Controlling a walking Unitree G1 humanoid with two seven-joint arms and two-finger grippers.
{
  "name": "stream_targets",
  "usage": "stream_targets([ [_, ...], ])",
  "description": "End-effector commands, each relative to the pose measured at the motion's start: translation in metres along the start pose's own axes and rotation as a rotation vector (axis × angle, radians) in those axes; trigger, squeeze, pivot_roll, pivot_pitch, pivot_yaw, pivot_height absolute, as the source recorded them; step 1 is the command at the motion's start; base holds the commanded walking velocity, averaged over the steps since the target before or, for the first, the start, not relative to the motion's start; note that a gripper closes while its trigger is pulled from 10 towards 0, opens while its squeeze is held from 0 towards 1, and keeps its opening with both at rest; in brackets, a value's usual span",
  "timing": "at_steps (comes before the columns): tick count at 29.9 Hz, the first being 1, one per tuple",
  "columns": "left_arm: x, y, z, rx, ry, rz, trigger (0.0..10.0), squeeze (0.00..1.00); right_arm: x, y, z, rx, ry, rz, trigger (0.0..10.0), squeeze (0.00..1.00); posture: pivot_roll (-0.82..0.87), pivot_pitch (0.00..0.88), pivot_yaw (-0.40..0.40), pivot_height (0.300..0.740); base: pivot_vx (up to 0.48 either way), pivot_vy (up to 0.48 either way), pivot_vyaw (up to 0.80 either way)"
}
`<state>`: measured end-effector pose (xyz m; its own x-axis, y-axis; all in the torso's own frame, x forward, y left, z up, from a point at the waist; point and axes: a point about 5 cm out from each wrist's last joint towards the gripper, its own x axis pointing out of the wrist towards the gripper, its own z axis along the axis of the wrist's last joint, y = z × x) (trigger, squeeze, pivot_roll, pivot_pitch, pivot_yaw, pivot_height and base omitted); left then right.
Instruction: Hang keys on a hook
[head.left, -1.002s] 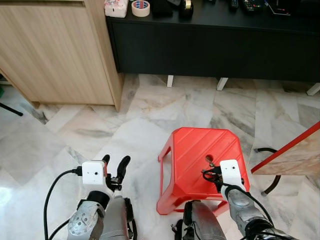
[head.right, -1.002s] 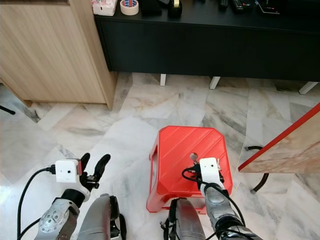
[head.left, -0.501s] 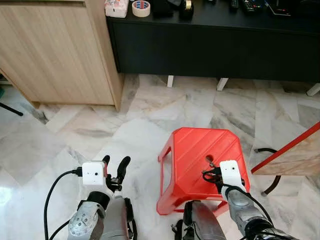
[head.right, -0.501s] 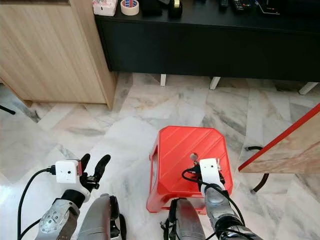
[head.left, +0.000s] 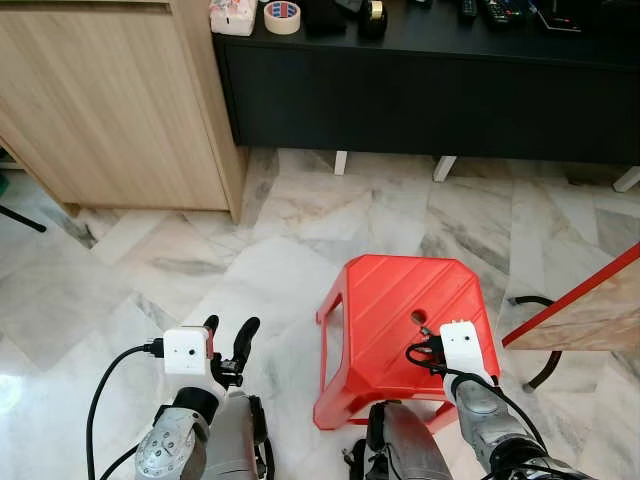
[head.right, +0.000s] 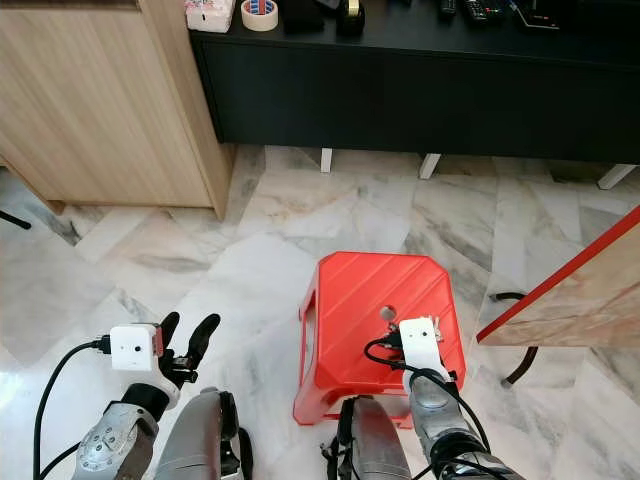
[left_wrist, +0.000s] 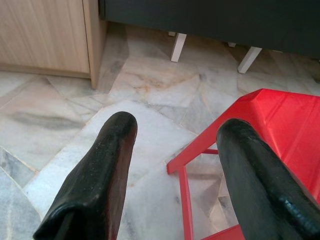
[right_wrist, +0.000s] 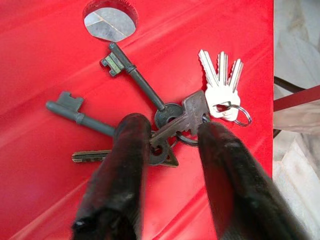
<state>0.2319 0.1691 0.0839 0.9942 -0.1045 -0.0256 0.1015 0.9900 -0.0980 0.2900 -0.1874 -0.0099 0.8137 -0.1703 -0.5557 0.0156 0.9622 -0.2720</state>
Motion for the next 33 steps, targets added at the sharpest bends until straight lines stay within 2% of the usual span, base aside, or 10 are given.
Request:
stream_targets([
  [1, -0.005, -0.002, -0.003, -0.007, 0.013, 0.002, 10.0, 0.0, -0.003, -0.001, -0.015, 0.001, 0.051, 0.002, 0.0, 0.0, 0.08, 0.26, -0.097, 0.629, 0.0, 0.0, 0.0],
  [21, -0.004, -0.003, -0.003, -0.008, 0.012, 0.002, 10.0, 0.0, -0.003, 0.008, -0.01, 0.025, 0.017, 0.048, 0.0, 0.0, 0.08, 0.252, -0.1, 0.629, 0.0, 0.0, 0.0],
  [26, -0.001, -0.003, -0.003, -0.006, 0.012, 0.001, 10.0, 0.0, -0.003, 0.011, 0.002, 0.07, -0.062, 0.054, 0.0, 0.0, 0.08, 0.24, -0.1, 0.629, 0.0, 0.0, 0.0],
  [27, 0.001, -0.002, -0.004, -0.003, 0.01, -0.002, 10.0, 0.0, -0.002, 0.012, 0.011, 0.096, -0.115, 0.058, 0.0, 0.0, 0.08, 0.229, -0.1, 0.629, 0.0, 0.0, 0.0],
  [30, 0.004, -0.002, -0.003, 0.003, 0.006, -0.007, 10.0, 0.0, -0.003, 0.013, 0.02, 0.125, -0.172, 0.067, 0.0, 0.0, 0.08, 0.219, -0.101, 0.629, 0.0, 0.0, 0.0],
  [33, 0.009, 0.0, -0.002, 0.011, -0.003, -0.007, 10.0, 0.0, -0.004, 0.011, 0.031, 0.198, -0.246, 0.053, 0.0, 0.0, 0.08, 0.191, -0.101, 0.629, 0.0, 0.0, 0.0],
])
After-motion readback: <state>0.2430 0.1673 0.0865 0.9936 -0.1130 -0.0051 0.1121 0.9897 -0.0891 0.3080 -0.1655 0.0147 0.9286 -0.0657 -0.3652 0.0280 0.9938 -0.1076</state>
